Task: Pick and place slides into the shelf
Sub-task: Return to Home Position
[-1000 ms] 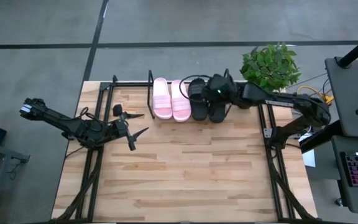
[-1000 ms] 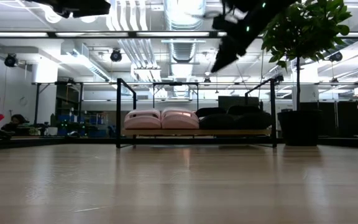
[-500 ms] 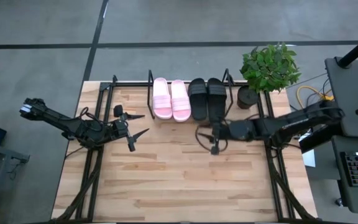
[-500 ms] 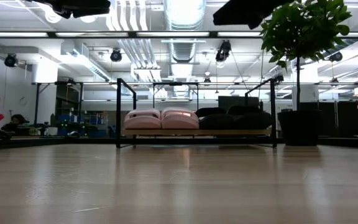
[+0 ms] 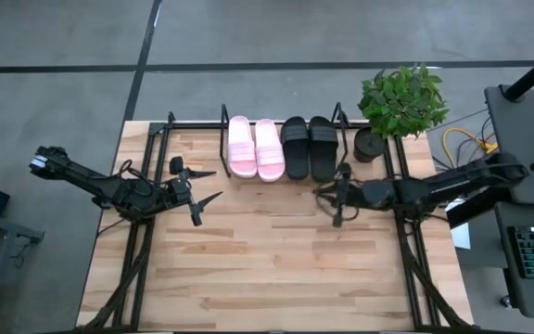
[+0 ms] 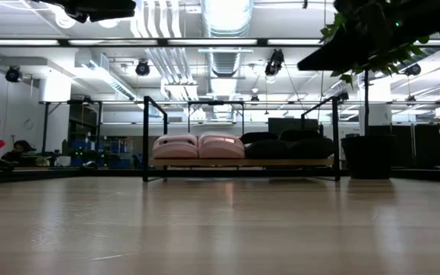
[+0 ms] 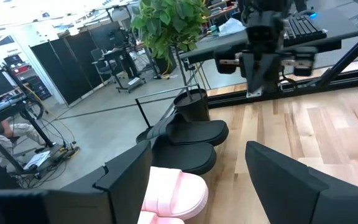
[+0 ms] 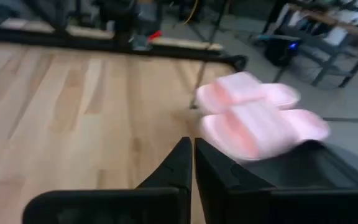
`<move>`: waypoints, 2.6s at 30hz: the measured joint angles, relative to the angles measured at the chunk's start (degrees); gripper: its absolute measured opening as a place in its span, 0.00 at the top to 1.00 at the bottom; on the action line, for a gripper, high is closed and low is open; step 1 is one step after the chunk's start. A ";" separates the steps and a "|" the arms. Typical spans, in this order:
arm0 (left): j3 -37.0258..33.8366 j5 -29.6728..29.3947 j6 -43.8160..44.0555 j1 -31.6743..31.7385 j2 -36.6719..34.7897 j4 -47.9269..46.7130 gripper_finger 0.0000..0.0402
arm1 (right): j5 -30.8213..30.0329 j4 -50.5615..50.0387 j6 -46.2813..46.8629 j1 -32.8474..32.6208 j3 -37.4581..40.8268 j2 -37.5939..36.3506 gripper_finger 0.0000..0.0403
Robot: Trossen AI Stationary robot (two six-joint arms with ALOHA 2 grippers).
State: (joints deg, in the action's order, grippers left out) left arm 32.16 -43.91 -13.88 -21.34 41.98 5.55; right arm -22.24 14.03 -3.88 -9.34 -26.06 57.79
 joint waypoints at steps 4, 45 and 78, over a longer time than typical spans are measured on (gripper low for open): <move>0.00 -0.12 -1.41 -0.01 0.00 0.03 0.39 | 1.42 -0.16 -1.98 2.53 3.96 -9.04 0.98; 0.00 4.74 4.02 0.02 0.48 0.08 0.41 | 7.30 -10.33 0.49 1.46 25.56 -57.64 0.98; -15.67 33.19 4.78 24.22 -10.91 9.62 1.00 | 6.88 -10.46 -0.67 1.46 25.52 -56.89 0.98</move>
State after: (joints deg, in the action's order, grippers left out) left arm 16.49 -10.72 -9.10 2.89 31.06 15.17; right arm -15.36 3.57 -4.55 -7.88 -0.54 0.91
